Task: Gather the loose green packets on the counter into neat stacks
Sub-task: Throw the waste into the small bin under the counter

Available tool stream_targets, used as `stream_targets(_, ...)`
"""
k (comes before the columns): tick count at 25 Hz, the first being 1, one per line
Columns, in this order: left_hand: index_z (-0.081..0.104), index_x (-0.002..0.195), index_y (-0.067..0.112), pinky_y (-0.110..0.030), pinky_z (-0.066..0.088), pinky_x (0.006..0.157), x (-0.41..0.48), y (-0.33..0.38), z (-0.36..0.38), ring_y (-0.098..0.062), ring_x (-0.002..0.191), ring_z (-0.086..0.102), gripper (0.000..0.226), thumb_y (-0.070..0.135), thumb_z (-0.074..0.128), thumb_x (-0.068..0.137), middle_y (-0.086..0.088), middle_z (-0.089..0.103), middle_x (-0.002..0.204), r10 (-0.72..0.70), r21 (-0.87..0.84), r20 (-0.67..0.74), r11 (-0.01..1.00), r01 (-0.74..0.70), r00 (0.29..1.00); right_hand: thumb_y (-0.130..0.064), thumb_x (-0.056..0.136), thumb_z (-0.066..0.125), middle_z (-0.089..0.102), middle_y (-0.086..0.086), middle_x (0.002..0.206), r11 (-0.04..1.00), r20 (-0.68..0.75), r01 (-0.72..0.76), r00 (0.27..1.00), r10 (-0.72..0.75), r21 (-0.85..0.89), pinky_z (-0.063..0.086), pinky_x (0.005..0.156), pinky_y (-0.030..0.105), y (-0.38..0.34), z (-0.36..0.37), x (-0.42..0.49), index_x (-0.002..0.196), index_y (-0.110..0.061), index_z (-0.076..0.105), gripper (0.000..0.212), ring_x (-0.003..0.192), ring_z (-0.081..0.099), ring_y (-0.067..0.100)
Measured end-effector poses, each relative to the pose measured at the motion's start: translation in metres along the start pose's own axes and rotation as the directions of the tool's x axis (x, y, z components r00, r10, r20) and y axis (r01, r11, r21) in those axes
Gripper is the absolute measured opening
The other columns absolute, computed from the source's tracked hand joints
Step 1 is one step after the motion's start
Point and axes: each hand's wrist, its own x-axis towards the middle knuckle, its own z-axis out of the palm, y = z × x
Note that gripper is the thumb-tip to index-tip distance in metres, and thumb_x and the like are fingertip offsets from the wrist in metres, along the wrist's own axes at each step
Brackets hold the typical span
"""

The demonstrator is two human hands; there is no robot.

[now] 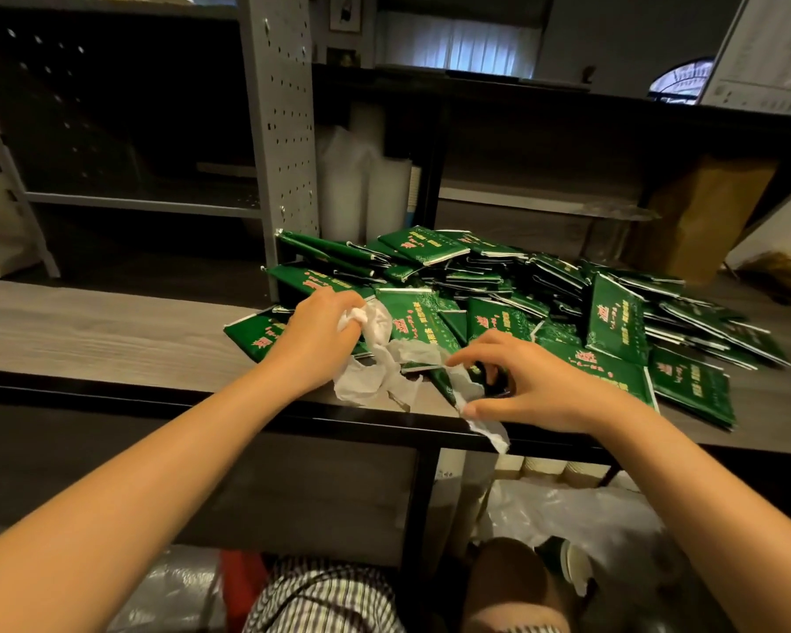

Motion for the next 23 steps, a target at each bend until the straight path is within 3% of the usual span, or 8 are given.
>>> stream_targets(5, 0.057, 0.112, 0.013, -0.025, 0.032, 0.069, -0.011, 0.008, -0.006, -0.02, 0.093, 0.047, 0.024, 0.027, 0.047, 0.094, -0.004, 0.043, 0.105, 0.011, -0.048, 0.078, 0.999, -0.007, 0.997, -0.029, 0.087, 0.064, 0.055, -0.01, 0.102, 0.999, -0.102, -0.003, 0.995, -0.001, -0.035, 0.047, 0.079, 0.023, 0.004, 0.01, 0.003, 0.11, -0.027, 0.062, 0.023, 0.09, 0.054, 0.01)
stream_targets(8, 0.055, 0.102, 0.013, -0.012, 0.029, 0.067, -0.019, 0.006, -0.01, -0.017, 0.091, 0.046, 0.03, 0.04, 0.046, 0.094, 0.0, 0.042, 0.101, 0.039, -0.062, 0.092, 0.998, -0.034, 0.995, -0.018, 0.088, 0.063, 0.06, -0.004, 0.091, 0.999, -0.159, 0.035, 0.986, -0.041, -0.04, 0.049, 0.075, 0.032, -0.002, 0.009, 0.01, 0.09, -0.017, 0.063, 0.002, 0.082, 0.057, 0.015)
stream_targets(12, 0.051, 0.088, 0.013, -0.024, 0.029, 0.065, -0.032, -0.001, -0.028, -0.015, 0.082, 0.044, 0.015, 0.027, 0.052, 0.094, 0.001, 0.044, 0.089, 0.065, -0.082, -0.002, 0.995, -0.065, 0.998, -0.014, 0.087, 0.063, 0.059, -0.004, 0.092, 0.994, -0.266, 0.091, 0.961, -0.072, 0.06, 0.045, 0.069, 0.019, -0.027, 0.0, 0.025, 0.089, -0.016, 0.062, 0.003, 0.079, 0.055, 0.008)
stream_targets(14, 0.053, 0.088, 0.013, -0.025, 0.032, 0.067, -0.045, -0.007, -0.044, -0.009, 0.08, 0.048, 0.009, 0.02, 0.052, 0.094, 0.005, 0.051, 0.086, 0.085, -0.129, -0.029, 0.988, -0.088, 0.996, -0.006, 0.086, 0.062, 0.061, 0.006, 0.084, 0.97, -0.292, 0.149, 0.953, -0.087, 0.195, 0.046, 0.062, 0.025, -0.05, 0.001, 0.036, 0.087, -0.012, 0.061, 0.007, 0.069, 0.054, 0.011)
stream_targets(17, 0.056, 0.101, 0.022, -0.016, 0.04, 0.074, -0.078, -0.022, -0.074, 0.001, 0.088, 0.051, 0.012, 0.016, 0.049, 0.095, 0.015, 0.057, 0.097, 0.084, -0.134, -0.051, 0.987, -0.09, 0.995, -0.001, 0.086, 0.06, 0.06, 0.018, 0.079, 0.918, -0.26, 0.237, 0.953, -0.156, 0.317, 0.05, 0.057, 0.031, -0.097, 0.014, 0.054, 0.089, -0.011, 0.06, 0.011, 0.065, 0.056, 0.022)
stream_targets(20, 0.06, 0.1, 0.025, -0.015, 0.041, 0.076, -0.119, -0.047, -0.099, 0.0, 0.089, 0.055, 0.014, 0.018, 0.049, 0.095, 0.012, 0.062, 0.097, -0.014, -0.096, -0.075, 0.995, 0.006, 0.997, -0.009, 0.083, 0.065, 0.059, 0.002, 0.076, 0.909, -0.21, 0.315, 0.942, -0.264, 0.273, 0.049, 0.068, 0.035, -0.153, 0.044, 0.075, 0.085, -0.016, 0.063, 0.008, 0.071, 0.057, 0.021)
stream_targets(23, 0.057, 0.09, 0.026, -0.014, 0.037, 0.064, -0.164, -0.081, -0.113, 0.001, 0.081, 0.055, 0.011, 0.021, 0.049, 0.094, 0.013, 0.061, 0.084, -0.145, -0.062, -0.129, 0.988, 0.138, 0.981, -0.01, 0.082, 0.064, 0.06, -0.001, 0.076, 0.889, -0.103, 0.358, 0.934, -0.343, 0.285, 0.046, 0.062, 0.026, -0.205, 0.086, 0.092, 0.081, -0.02, 0.061, 0.011, 0.068, 0.055, 0.014)
